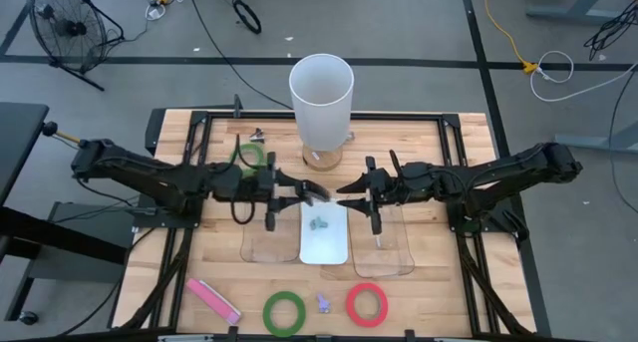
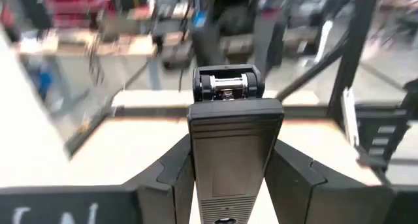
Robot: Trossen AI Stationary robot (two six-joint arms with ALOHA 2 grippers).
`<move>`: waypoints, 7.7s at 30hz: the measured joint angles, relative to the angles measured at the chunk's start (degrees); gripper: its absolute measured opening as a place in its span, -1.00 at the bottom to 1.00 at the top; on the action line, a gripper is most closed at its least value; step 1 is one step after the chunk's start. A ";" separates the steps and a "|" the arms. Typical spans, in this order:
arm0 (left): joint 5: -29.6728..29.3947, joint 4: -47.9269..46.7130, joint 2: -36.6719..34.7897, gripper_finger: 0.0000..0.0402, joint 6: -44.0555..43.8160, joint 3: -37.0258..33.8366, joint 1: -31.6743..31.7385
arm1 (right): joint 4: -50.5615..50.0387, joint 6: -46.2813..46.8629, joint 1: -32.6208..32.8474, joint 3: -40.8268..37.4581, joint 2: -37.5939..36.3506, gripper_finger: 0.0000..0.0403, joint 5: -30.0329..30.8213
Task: Pick and place Stapler, Stapler remover, tape
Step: Put the black stapler into the left transparent bin, then put the top green tape into the right transparent bin
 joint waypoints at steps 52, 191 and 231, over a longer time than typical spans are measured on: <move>-20.91 6.11 -5.02 -0.25 -50.09 -33.79 -12.23 | -0.27 0.42 0.07 0.00 -0.75 -0.60 -0.91; 5.45 -51.96 20.13 -0.29 -22.32 -3.02 55.96 | -3.81 -2.78 0.07 0.00 -0.73 -0.60 -0.91; 3.87 -50.23 22.58 -0.29 -20.51 -2.69 56.31 | -4.57 -4.57 0.07 0.00 -0.73 -0.60 -0.91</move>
